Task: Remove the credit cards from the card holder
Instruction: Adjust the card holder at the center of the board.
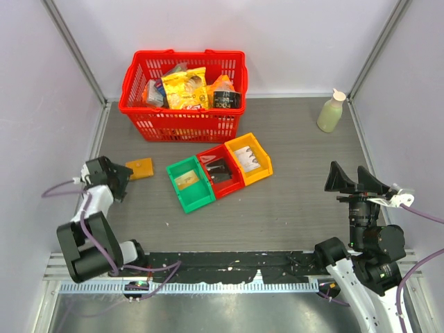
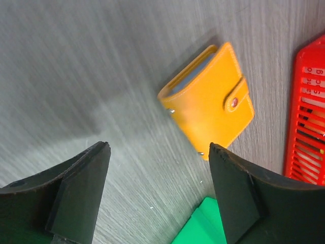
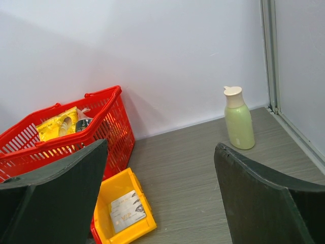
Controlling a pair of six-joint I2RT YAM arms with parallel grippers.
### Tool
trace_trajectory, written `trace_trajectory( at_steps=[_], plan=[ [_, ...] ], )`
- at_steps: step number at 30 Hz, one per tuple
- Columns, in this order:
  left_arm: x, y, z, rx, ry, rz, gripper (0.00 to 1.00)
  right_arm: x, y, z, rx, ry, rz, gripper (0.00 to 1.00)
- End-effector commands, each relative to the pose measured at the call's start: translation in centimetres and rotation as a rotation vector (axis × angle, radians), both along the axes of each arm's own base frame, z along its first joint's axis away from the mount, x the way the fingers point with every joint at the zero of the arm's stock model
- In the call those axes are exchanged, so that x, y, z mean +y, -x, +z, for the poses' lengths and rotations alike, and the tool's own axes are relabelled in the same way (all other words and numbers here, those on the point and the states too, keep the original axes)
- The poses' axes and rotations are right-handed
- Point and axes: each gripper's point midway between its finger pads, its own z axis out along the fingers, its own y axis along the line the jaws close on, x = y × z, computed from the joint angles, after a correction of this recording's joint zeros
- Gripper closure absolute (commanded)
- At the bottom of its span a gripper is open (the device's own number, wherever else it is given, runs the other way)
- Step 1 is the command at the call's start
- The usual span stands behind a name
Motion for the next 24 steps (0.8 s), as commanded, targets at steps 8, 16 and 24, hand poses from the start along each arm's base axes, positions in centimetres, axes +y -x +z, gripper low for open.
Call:
trace_trajectory(
  at_steps=[8,16,24],
  plan=[
    [0.0,-3.2,-1.8,-0.061,0.021,0.268,0.25,-0.2,0.5,1.0,-0.037,-0.004,-0.001,0.11],
    [1.1,-3.0,-4.9,0.19,-0.087,0.215,0.42,-0.3,0.3,0.8,-0.031,0.006,-0.011,0.11],
    [1.1,-3.8,-6.5,0.458,-0.179,0.003,0.51,-0.3,0.4,0.9,-0.033,0.007,-0.013,0.11]
  ],
)
